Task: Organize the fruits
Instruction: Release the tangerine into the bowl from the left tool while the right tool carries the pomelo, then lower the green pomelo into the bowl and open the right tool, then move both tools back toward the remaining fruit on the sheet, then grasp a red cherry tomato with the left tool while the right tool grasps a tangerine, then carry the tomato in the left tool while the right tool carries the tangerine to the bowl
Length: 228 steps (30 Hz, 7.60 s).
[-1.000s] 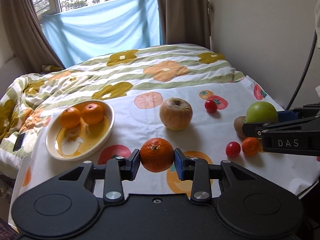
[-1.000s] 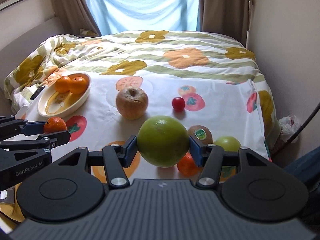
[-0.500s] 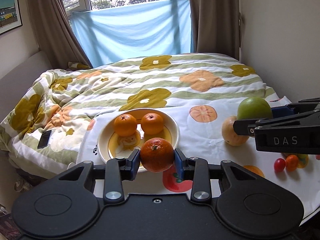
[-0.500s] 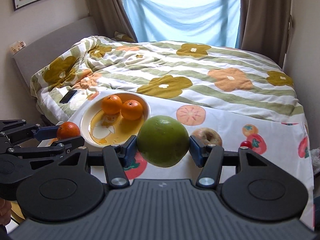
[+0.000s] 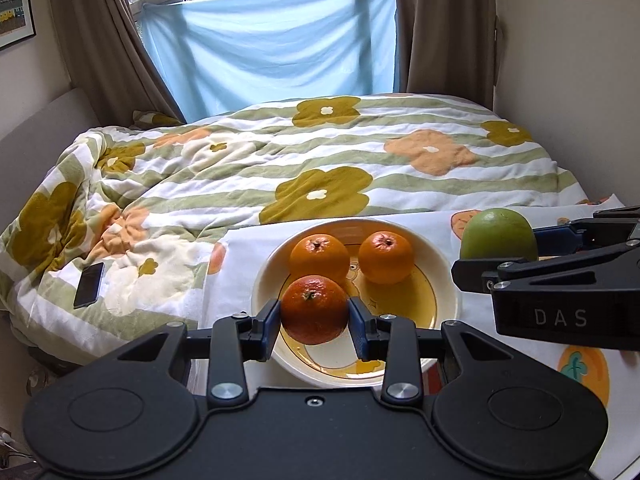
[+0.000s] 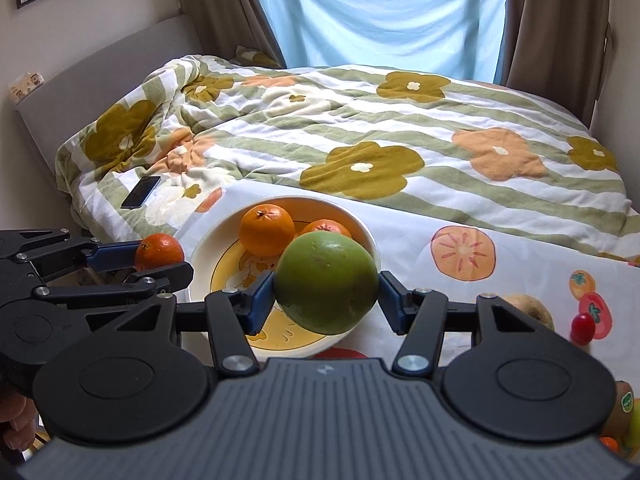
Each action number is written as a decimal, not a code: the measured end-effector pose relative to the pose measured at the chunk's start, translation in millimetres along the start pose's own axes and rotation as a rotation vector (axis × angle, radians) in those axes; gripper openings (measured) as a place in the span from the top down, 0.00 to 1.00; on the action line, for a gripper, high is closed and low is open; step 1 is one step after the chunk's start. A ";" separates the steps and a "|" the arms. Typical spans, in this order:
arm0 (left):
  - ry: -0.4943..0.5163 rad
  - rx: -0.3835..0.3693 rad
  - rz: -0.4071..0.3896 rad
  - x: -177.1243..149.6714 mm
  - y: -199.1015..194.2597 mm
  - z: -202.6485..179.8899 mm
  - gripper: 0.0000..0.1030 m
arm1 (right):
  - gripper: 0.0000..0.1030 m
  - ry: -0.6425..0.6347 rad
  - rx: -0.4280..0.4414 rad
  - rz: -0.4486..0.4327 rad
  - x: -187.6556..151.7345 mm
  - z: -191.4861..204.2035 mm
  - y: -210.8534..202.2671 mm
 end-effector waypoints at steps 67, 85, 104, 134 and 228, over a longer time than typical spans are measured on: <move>0.158 -0.032 0.114 -31.0 63.6 15.8 0.11 | 0.00 -0.066 -0.112 0.100 1.4 18.6 92.7; 0.120 -0.004 0.083 -30.9 29.0 -5.3 0.11 | 0.00 -0.039 -0.040 0.067 -9.6 6.3 40.9; 0.036 0.011 -0.057 -40.6 -72.0 -105.7 0.11 | 0.00 0.008 -0.057 -0.037 -68.6 -98.1 -94.1; 0.464 -0.299 -0.063 -65.7 -8.5 -305.7 0.22 | 0.07 0.335 -0.197 -0.043 -194.4 -262.7 -106.7; -0.006 0.026 -0.004 -30.3 -50.1 -72.4 0.68 | 0.50 -0.041 0.099 -0.015 -53.5 -44.5 -61.9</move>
Point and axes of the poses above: each gripper's, at about its wrist camera, not at the fingertips, and y roughly the way its jaws point, z to its left, x to its top, the point moved 3 cm from there along y, roughly the way its jaws point, and after that the axes turned 8 degrees about z, right-handed, at the moved point
